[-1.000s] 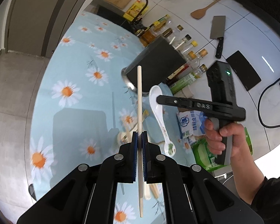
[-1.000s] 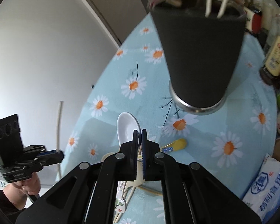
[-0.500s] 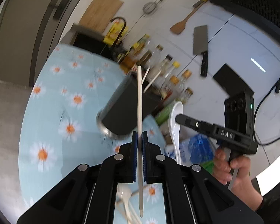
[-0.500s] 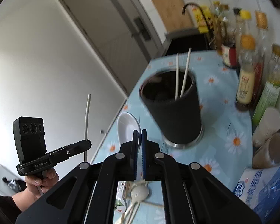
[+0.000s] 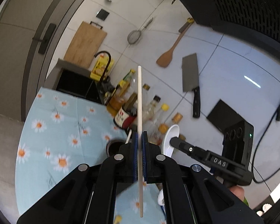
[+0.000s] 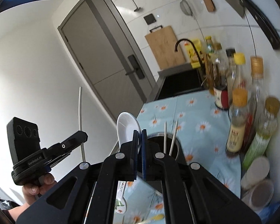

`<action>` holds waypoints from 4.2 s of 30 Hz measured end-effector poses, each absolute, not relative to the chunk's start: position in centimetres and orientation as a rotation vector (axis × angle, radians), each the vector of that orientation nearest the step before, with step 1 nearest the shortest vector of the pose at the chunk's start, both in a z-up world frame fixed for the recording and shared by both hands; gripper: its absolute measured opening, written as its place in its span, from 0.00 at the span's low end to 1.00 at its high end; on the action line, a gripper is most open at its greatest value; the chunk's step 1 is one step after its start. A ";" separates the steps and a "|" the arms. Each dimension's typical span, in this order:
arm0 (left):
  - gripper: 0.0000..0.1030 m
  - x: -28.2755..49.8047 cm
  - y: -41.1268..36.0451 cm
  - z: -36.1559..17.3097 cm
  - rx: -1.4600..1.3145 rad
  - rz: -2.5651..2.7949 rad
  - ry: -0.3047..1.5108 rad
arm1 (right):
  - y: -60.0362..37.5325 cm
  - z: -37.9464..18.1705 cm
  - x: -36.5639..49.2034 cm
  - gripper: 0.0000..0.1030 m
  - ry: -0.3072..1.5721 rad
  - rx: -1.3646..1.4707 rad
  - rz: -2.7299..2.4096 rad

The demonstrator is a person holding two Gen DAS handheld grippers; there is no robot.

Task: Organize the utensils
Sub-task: 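Carry the chopstick and white spoon over the black holder with both tools, then open both tools to drop the chopstick and spoon into the holder, then move both open tools back down to the utensil pile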

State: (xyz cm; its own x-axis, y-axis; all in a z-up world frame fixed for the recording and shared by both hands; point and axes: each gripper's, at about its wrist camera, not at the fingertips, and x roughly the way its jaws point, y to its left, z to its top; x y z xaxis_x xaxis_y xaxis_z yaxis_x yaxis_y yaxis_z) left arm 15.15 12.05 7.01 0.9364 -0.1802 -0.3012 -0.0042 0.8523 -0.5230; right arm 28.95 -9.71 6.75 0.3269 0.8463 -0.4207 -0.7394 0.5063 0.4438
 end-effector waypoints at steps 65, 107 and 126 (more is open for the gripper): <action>0.23 21.3 9.0 1.6 -0.331 0.019 0.432 | -7.9 3.0 31.0 0.19 0.594 0.153 0.857; 0.41 2.7 3.7 -3.1 -0.473 0.175 0.725 | -15.9 -2.3 20.2 0.38 0.829 0.045 1.128; 0.33 3.1 3.4 -11.9 -0.682 0.027 0.991 | -17.0 -5.9 17.1 0.38 0.948 0.030 1.085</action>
State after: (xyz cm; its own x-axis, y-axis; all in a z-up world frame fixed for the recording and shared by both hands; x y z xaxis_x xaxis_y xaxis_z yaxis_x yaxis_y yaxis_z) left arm 3.12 3.41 -11.93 0.5653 -0.2778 -0.7767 -0.3200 0.7940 -0.5169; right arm 17.08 -16.96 -5.87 0.1300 0.7583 -0.6388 -0.7348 0.5063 0.4514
